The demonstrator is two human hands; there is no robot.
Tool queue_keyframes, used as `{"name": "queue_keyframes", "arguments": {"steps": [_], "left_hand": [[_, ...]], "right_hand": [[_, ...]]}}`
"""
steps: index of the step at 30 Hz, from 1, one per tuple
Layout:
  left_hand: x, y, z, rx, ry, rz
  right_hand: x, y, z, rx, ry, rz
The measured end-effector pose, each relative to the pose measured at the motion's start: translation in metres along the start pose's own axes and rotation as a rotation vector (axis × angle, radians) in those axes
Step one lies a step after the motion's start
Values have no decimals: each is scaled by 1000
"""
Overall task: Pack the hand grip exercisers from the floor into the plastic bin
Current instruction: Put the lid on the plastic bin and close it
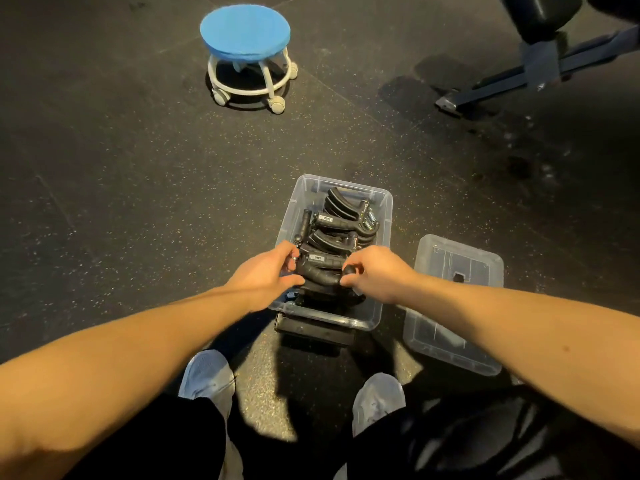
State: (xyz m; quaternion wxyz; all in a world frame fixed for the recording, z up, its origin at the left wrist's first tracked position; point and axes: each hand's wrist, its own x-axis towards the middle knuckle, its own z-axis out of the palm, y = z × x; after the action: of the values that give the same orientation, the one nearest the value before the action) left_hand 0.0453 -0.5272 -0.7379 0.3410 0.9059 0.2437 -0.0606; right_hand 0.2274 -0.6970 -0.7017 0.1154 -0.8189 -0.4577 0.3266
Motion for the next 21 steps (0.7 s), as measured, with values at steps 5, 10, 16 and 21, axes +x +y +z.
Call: {"name": "queue_keyframes", "arguments": {"steps": [5, 10, 16, 21], "left_hand": [[11, 6, 9, 129, -158, -3], [19, 8, 18, 81, -108, -163], [30, 19, 15, 231, -187, -206], [28, 20, 17, 206, -119, -147]], "right_hand": [[5, -3, 24, -102, -25, 52], [15, -4, 43, -9, 0, 175], [23, -2, 55, 38, 58, 258], [18, 6, 53, 0, 149, 263]]}}
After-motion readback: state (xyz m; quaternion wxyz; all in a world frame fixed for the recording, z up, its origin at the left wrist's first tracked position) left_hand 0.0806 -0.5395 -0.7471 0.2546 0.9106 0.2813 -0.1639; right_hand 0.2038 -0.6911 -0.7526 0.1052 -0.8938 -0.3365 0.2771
